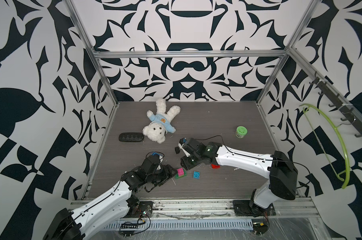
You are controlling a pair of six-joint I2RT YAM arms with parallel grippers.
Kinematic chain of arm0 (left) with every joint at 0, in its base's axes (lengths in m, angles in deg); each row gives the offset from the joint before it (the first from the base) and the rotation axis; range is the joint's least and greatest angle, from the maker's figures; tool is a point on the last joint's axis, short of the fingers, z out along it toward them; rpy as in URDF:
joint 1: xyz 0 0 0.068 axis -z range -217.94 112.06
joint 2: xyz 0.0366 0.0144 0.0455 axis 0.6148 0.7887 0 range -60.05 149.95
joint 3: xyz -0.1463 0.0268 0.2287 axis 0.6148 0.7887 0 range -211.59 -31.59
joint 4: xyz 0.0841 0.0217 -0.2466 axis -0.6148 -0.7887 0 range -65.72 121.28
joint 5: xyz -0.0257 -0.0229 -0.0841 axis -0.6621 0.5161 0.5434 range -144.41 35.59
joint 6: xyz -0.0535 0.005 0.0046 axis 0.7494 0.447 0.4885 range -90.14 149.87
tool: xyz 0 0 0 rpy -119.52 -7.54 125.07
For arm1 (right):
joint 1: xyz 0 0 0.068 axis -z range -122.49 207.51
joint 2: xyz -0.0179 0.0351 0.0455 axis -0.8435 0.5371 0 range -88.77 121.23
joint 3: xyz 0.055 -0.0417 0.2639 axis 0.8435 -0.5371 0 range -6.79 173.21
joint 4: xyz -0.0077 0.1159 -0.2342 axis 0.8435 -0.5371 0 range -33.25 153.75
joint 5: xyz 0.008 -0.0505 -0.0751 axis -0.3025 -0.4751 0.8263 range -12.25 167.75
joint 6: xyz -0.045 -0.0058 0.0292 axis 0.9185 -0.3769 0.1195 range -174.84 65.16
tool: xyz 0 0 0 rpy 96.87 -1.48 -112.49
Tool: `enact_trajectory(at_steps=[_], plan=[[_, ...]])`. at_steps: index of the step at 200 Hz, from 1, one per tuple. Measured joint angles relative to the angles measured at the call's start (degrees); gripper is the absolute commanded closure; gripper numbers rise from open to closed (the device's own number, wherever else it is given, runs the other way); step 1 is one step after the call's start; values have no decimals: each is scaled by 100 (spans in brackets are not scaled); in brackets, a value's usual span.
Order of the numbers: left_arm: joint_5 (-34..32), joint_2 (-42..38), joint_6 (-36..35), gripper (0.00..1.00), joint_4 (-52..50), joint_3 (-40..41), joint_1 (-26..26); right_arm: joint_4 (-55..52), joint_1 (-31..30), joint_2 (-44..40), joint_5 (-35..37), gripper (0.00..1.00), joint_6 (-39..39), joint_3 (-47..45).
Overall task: Assemble the number 1 with lego
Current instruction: Assemble the lego brick with the lego brick.
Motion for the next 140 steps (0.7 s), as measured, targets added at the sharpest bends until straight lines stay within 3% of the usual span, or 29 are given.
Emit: enact_trajectory(at_steps=[50, 140], plan=[[-168, 289, 92, 48, 243, -11, 109, -105, -205, 435, 22, 57, -577, 122], [-223, 841, 195, 58, 708, -114, 188, -157, -205, 522, 85, 70, -789, 144]])
